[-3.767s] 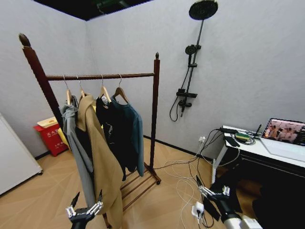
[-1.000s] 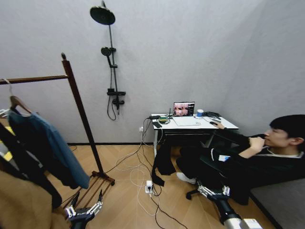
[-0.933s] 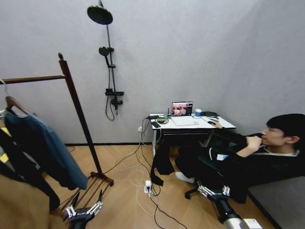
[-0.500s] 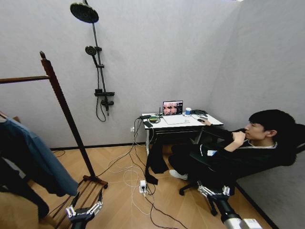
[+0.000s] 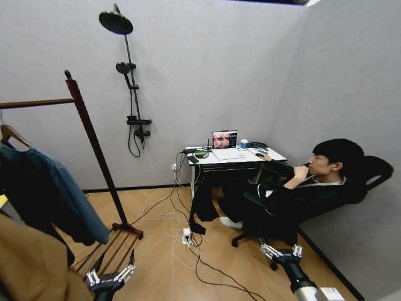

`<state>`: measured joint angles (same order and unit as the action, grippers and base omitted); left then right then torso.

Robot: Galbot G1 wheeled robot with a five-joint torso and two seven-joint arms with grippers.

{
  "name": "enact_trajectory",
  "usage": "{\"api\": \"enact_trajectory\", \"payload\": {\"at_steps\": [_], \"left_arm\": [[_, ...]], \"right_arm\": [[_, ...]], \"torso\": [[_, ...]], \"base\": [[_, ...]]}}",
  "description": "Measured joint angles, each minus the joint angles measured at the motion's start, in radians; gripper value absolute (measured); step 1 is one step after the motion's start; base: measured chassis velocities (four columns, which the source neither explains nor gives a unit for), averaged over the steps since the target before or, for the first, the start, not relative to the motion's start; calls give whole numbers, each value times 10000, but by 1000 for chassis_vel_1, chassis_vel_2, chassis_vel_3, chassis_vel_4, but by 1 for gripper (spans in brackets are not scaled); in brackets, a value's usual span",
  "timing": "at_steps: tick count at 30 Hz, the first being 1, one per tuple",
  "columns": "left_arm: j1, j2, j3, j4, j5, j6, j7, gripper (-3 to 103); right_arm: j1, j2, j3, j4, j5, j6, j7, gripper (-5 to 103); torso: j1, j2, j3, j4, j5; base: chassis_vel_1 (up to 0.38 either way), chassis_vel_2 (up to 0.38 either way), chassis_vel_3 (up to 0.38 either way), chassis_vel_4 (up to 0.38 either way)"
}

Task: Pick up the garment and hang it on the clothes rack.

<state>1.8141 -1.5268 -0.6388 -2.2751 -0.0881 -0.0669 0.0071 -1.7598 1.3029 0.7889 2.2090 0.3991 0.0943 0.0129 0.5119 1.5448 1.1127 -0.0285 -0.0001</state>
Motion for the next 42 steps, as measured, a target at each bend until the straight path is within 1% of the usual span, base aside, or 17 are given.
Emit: {"api": "enact_trajectory", "payload": {"at_steps": [7,11,12,13,16,18,19,20,23,24,28,30,35,36,37,39,42], "left_arm": [[0,0,1,0,0,0,5,100],[0,0,2,0,0,0,3,100],[0,0,-4,-1,0,0,-4,100],[0,-1,1,0,0,0,6,100],[0,1,-2,0,1,0,-3,100],[0,0,-3,0,1,-1,-2,100],[0,0,-3,0,1,-1,-2,100],[0,0,-1,0,1,0,1,100],[0,0,-3,0,1,0,-2,100],[0,0,1,0,0,-1,4,100],[0,0,-2,0,1,0,-2,100],[0,0,0,0,0,0,-1,100],[0,0,-5,1,1,0,-10,100],[1,0,0,0,0,-1,-3,100],[2,0,-7,0,0,0,-9,100],[2,0,0,0,0,0,-3,100],[1,0,4,0,1,-1,8,100]], "right_arm": [[0,0,0,0,0,0,0,100],[0,0,1,0,0,1,0,100],[-1,0,0,0,0,0,-1,100],[0,0,0,1,0,1,0,100],[-1,0,-1,1,0,1,-1,100],[0,0,-1,0,0,0,-1,100],[0,0,-1,0,0,0,-1,100],[0,0,0,0,0,1,-1,100],[0,0,0,0,0,1,0,100],[0,0,1,1,0,1,0,100],[0,0,0,1,0,1,-1,100],[0,0,1,1,0,1,-1,100],[0,0,0,1,0,1,-1,100],[-4,0,0,2,0,1,0,100],[-1,0,-1,2,0,1,-1,100],[-3,0,1,1,0,2,-1,100],[1,0,2,1,0,1,0,100]], "torso": [[1,0,1,0,5],[-1,1,0,0,-3],[-2,2,0,1,10],[-2,1,1,1,-1],[-2,1,0,0,-3],[-2,2,0,3,11],[-2,2,0,3,11],[-1,0,1,0,-3],[-1,1,1,4,9],[-1,1,0,1,-5],[1,0,1,3,5],[1,0,1,3,-3],[-2,1,0,3,2],[-8,6,-2,0,4],[-8,5,-2,7,-2],[-7,5,-2,-5,2],[4,-3,3,-3,4]], "base": [[323,-335,-319,328],[359,-368,-339,355],[391,-372,-360,376],[352,-372,-357,375],[349,-362,-357,375],[352,-341,-359,361],[357,-341,-350,353],[351,-353,-356,338],[365,-345,-340,319],[334,-344,-321,356],[351,-360,-334,358],[345,-351,-326,351],[352,-339,-340,348],[201,-229,-193,202],[97,-82,-93,131],[-9,19,-78,24],[-61,-19,-2,-11]]}}
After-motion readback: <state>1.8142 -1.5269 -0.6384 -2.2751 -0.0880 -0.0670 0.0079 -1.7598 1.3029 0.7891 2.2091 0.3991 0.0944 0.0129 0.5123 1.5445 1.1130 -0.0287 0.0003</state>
